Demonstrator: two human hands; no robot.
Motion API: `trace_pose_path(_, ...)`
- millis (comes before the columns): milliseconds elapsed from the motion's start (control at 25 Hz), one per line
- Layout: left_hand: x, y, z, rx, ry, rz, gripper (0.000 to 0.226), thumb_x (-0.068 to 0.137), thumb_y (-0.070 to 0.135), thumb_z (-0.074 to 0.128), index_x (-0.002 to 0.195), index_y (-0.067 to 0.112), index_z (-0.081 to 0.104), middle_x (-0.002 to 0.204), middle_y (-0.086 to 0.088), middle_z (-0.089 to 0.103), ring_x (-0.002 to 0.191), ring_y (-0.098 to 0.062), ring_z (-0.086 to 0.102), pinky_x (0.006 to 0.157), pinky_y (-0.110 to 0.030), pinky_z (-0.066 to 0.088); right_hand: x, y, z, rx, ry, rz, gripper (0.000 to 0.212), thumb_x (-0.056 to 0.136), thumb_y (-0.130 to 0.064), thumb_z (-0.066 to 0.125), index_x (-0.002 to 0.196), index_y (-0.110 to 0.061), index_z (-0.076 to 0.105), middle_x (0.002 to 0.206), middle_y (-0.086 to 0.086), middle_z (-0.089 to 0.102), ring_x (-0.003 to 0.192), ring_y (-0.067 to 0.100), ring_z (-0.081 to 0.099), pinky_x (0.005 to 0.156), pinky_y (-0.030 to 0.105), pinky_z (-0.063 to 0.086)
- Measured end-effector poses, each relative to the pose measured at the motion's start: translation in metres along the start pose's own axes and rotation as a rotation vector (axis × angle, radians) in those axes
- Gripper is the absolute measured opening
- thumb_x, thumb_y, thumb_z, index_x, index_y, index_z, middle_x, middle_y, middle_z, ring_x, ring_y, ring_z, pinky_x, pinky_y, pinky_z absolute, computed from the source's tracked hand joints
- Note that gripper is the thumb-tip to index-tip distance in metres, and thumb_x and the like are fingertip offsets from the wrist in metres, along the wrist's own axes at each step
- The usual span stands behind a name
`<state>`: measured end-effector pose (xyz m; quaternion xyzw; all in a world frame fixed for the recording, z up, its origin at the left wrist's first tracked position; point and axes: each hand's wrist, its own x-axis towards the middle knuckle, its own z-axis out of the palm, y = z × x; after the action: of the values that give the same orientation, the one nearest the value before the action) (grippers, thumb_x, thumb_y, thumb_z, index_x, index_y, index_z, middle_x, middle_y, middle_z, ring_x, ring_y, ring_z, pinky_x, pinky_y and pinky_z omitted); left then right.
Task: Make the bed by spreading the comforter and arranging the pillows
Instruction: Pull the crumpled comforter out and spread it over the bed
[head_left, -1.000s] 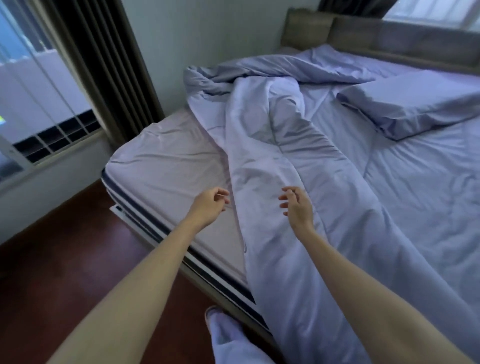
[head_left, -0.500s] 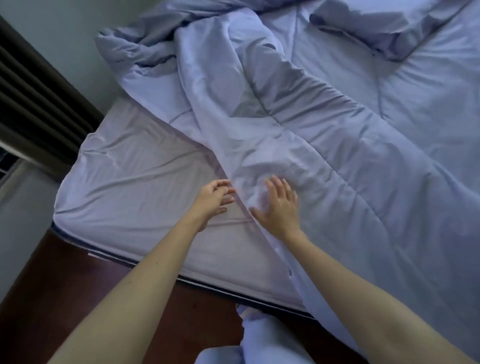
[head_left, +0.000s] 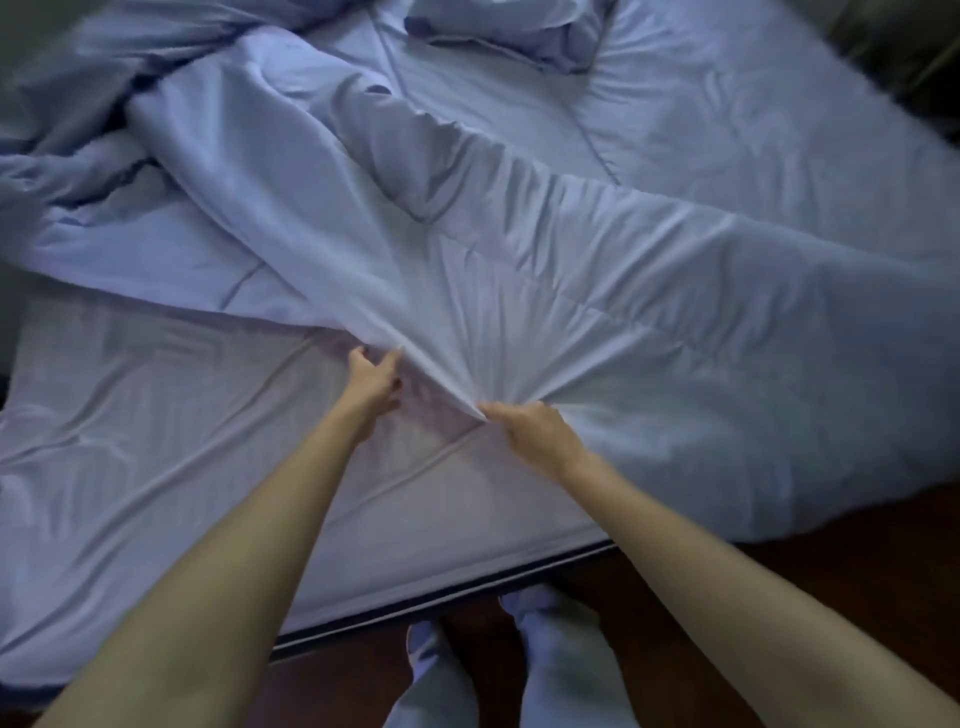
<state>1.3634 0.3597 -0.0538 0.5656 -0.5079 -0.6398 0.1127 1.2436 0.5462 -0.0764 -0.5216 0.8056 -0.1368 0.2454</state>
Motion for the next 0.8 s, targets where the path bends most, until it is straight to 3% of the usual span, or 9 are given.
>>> trace_pose_path(160, 0.024, 0.01, -0.029, -0.177, 0.113, 0.044, 0.059, 0.082, 0.041, 0.067, 0.124, 0.017, 0.034, 0.128, -0.005, 0.051, 0.109, -0.024, 0.057, 0.084, -0.043, 0.052, -0.05, -0.03, 0.009, 0.155, -0.139, 0.057, 0.047, 0.093, 0.001, 0.039, 0.133, -0.017, 0.055, 0.135, 0.008, 0.059, 0.125, 0.026, 0.054, 0.102, 0.025, 0.04)
trace_pose_path(240, 0.042, 0.015, -0.054, -0.24, 0.186, 0.107, 0.071, 0.074, 0.039, 0.074, 0.128, 0.012, 0.037, 0.131, -0.003, 0.054, 0.109, -0.02, 0.06, 0.09, -0.041, 0.051, -0.074, -0.042, 0.015, 0.199, -0.24, 0.056, 0.043, 0.093, 0.0, 0.042, 0.129, -0.014, 0.059, 0.132, 0.006, 0.061, 0.125, 0.023, 0.054, 0.107, 0.031, 0.04)
trace_pose_path(360, 0.063, 0.02, -0.09, -0.254, 0.271, 0.116, 0.083, 0.07, 0.039, 0.078, 0.134, 0.007, 0.037, 0.137, -0.004, 0.05, 0.112, -0.014, 0.057, 0.098, -0.036, 0.047, -0.115, -0.051, 0.032, 0.215, -0.513, 0.062, 0.047, 0.085, 0.004, 0.042, 0.12, -0.016, 0.067, 0.128, 0.0, 0.064, 0.118, 0.018, 0.057, 0.101, 0.023, 0.042)
trace_pose_path(440, 0.051, 0.023, -0.104, -0.189, 0.284, 0.112, 0.074, 0.076, 0.037, 0.076, 0.129, 0.005, 0.036, 0.129, -0.002, 0.048, 0.106, -0.014, 0.054, 0.092, -0.033, 0.046, -0.145, -0.059, 0.049, 0.135, -0.749, 0.001, 0.048, 0.081, 0.004, 0.043, 0.115, -0.018, 0.07, 0.121, 0.002, 0.068, 0.108, 0.023, 0.062, 0.096, 0.032, 0.048)
trace_pose_path(520, 0.027, 0.009, -0.116, -0.046, 0.251, 0.141, 0.052, 0.087, 0.033, 0.065, 0.123, 0.002, 0.045, 0.11, -0.008, 0.05, 0.098, -0.018, 0.053, 0.079, -0.034, 0.044, -0.169, -0.058, 0.069, -0.026, -0.849, -0.073, 0.038, 0.087, -0.004, 0.047, 0.118, -0.016, 0.068, 0.118, 0.009, 0.069, 0.104, 0.031, 0.063, 0.092, 0.039, 0.05)
trace_pose_path(640, -0.017, -0.036, -0.158, 0.087, 0.329, 0.182, 0.05, 0.089, 0.031, 0.054, 0.126, -0.002, 0.05, 0.107, -0.018, 0.057, 0.105, -0.035, 0.06, 0.076, -0.042, 0.045, -0.186, -0.034, 0.091, -0.147, -0.637, 0.01, 0.043, 0.095, -0.015, 0.044, 0.138, -0.019, 0.048, 0.138, 0.012, 0.052, 0.123, 0.034, 0.05, 0.099, 0.038, 0.04)
trace_pose_path(720, -0.052, -0.084, -0.201, 0.212, 0.424, 0.118, 0.051, 0.088, 0.026, 0.049, 0.128, -0.004, 0.047, 0.121, -0.03, 0.056, 0.114, -0.046, 0.055, 0.089, -0.05, 0.046, -0.188, -0.028, 0.091, 0.033, -0.331, 0.162, 0.056, 0.092, -0.014, 0.048, 0.146, -0.022, 0.035, 0.149, 0.008, 0.041, 0.136, 0.03, 0.04, 0.109, 0.038, 0.035)
trace_pose_path(800, -0.097, -0.152, -0.231, 0.346, 0.48, 0.011, 0.046, 0.091, 0.021, 0.043, 0.124, -0.011, 0.046, 0.124, -0.039, 0.05, 0.112, -0.052, 0.05, 0.092, -0.053, 0.042, -0.179, -0.03, 0.079, 0.195, -0.035, 0.267, 0.061, 0.089, -0.011, 0.05, 0.147, -0.017, 0.032, 0.148, 0.01, 0.042, 0.136, 0.029, 0.04, 0.11, 0.039, 0.035)
